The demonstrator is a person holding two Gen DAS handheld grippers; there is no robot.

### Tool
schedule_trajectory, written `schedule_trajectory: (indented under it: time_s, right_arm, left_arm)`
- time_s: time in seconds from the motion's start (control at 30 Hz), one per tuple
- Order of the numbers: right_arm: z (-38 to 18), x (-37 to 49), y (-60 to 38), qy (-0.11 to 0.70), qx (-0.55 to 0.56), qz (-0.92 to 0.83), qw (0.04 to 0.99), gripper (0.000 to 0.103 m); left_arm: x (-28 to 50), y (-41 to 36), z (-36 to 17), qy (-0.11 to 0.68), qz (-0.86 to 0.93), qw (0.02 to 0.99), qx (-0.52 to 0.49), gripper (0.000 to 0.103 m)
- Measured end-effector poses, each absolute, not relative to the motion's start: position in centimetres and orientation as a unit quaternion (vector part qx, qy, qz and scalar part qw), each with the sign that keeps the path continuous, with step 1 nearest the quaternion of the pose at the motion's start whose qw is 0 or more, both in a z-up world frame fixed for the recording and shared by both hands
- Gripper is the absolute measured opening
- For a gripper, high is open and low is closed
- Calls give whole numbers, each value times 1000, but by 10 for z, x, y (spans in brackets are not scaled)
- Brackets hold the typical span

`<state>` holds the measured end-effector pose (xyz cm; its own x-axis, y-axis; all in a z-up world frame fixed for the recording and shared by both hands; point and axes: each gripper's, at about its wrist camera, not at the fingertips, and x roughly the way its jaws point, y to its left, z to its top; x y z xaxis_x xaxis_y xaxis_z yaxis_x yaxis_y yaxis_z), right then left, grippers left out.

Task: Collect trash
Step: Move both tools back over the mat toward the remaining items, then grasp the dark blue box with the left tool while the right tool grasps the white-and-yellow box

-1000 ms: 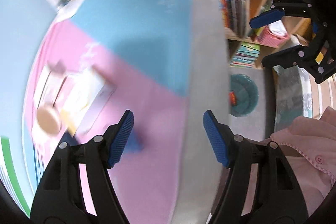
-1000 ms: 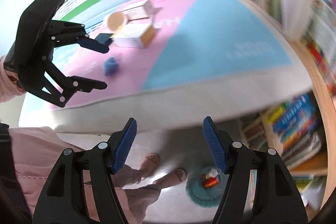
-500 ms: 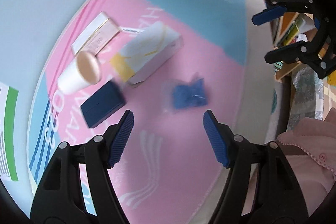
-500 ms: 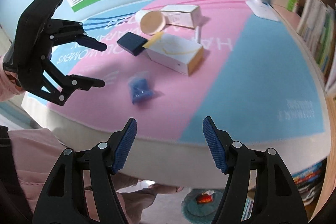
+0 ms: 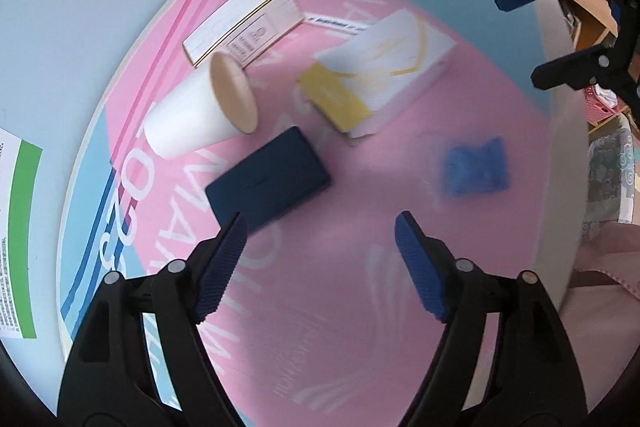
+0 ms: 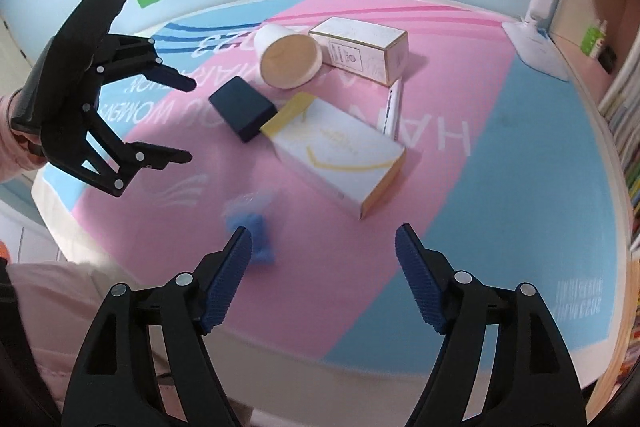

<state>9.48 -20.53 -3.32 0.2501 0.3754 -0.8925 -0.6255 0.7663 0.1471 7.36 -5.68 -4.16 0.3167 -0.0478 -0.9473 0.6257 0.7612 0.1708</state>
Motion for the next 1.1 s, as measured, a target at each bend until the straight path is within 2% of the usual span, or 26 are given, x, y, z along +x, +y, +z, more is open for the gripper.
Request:
schedule_trajectory:
  time_s: [0.13, 0.3, 0.5, 0.8, 0.93, 1.1]
  right_arm:
    - [-43, 117, -196, 529, -139, 324, 772, 80]
    - [-62, 142, -183, 541, -157, 333, 756, 81]
    - [-82, 157, -167, 552, -188, 349, 734, 86]
    - [-95, 173, -150, 550, -214, 366, 720, 88]
    - [-98, 174, -144, 549, -204, 377, 717, 87]
    - [-96, 175, -146, 549, -190, 378, 721, 79]
  left_arm:
    - [92, -47, -58, 550, -219, 756, 279, 75]
    - [113, -37, -79, 566, -227, 741, 282, 75]
    - [122, -35, -84, 551, -251, 737, 302, 87]
    - [131, -33, -91, 543, -276, 733, 302, 93]
    - [137, -26, -94, 551, -287, 731, 282, 91]
    - [141, -18, -91, 554, -302, 726, 274, 79]
